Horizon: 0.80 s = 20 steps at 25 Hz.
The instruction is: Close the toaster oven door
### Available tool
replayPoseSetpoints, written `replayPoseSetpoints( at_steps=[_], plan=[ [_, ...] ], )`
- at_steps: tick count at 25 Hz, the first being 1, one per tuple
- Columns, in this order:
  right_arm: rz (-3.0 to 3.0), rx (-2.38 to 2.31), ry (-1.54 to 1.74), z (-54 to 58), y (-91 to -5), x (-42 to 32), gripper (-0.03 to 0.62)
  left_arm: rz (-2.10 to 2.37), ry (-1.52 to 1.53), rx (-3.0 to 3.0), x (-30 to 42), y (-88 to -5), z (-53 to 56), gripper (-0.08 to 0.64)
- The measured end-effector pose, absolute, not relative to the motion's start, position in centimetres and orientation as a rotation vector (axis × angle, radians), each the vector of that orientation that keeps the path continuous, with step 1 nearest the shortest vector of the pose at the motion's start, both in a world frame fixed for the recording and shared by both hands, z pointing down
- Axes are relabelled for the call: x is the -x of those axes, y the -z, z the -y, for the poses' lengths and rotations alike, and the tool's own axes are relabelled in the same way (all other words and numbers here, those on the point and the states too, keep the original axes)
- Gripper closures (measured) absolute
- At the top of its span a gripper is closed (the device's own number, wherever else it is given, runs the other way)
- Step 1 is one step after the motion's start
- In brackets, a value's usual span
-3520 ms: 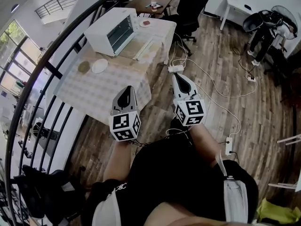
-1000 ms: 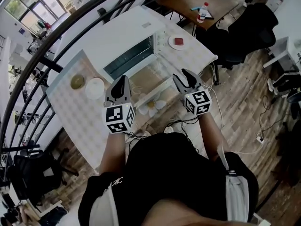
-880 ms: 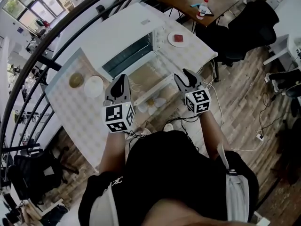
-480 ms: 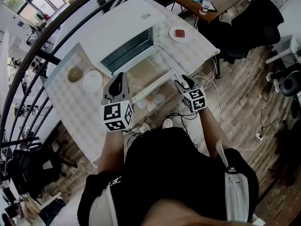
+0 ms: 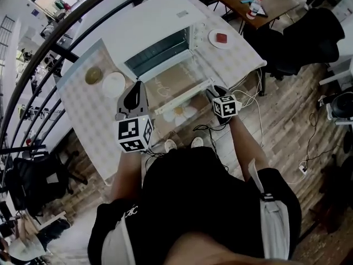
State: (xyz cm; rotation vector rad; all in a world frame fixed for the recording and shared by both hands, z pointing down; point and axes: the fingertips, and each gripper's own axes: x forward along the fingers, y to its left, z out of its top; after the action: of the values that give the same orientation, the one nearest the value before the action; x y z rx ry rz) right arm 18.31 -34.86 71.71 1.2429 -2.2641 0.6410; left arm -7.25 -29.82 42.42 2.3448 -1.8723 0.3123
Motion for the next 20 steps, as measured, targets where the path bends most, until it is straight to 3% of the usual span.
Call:
replayPoseSetpoints(
  at_steps=[7,11,20],
  plan=[
    [2.199,-1.25,-0.609,36.4,-73.7,-17.4,0.427,1.926,-0.322,-2.305,8.5,-42.5,28.8,0.543],
    [2.177,-1.308,-0.582,37.2,-73.0,-17.8,0.52,1.949,-0.319,-2.294,9.0,-42.3,28.4,0.543],
    [2.262,-1.351,-0.442,38.3,-68.3,-17.1,0.522,1.969,-0.287,-2.279,10.0,-42.2,27.8,0.543]
  ],
)
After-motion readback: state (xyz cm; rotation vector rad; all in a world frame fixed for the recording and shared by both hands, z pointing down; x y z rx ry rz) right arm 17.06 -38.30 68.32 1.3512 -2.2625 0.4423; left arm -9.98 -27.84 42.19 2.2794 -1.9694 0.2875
